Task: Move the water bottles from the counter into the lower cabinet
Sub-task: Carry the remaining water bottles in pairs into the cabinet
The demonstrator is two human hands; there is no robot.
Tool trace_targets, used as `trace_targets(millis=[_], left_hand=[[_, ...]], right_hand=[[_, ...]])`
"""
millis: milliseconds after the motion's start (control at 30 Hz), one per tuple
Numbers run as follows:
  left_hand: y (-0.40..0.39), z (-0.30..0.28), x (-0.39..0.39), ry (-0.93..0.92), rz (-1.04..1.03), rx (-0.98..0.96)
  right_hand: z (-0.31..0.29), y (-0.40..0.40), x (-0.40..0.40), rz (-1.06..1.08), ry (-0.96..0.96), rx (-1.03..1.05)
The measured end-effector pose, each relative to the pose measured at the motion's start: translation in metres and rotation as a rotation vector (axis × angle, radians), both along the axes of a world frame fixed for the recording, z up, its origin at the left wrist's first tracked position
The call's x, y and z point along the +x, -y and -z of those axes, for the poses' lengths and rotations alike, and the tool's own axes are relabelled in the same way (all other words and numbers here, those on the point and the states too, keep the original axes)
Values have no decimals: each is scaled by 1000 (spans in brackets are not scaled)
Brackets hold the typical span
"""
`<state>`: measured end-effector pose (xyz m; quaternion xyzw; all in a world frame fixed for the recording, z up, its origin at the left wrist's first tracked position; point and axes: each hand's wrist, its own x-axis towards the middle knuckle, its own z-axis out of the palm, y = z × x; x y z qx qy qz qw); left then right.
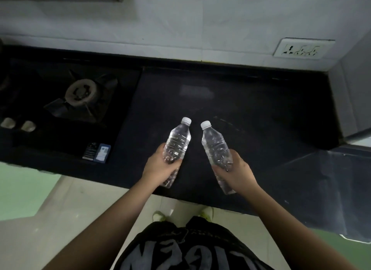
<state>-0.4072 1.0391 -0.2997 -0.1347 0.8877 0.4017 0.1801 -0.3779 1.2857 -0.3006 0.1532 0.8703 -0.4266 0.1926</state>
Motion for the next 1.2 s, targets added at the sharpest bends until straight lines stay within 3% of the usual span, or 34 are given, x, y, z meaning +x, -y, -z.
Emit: trace_targets(millis=[233,500,833,1200], left_hand=[[48,-40,67,-37,-189,276],[115,-79,153,-208,-396,436],[235,-77,317,-377,-783,653],[333,-86,495,-550,-1129,696]], right_hand=[[-21,35,15,-55,-52,-245],[-52,129,37,-314,-38,-395],[-73,291,131,-681,5,-410],[-88,458,251,-995,56,-539]])
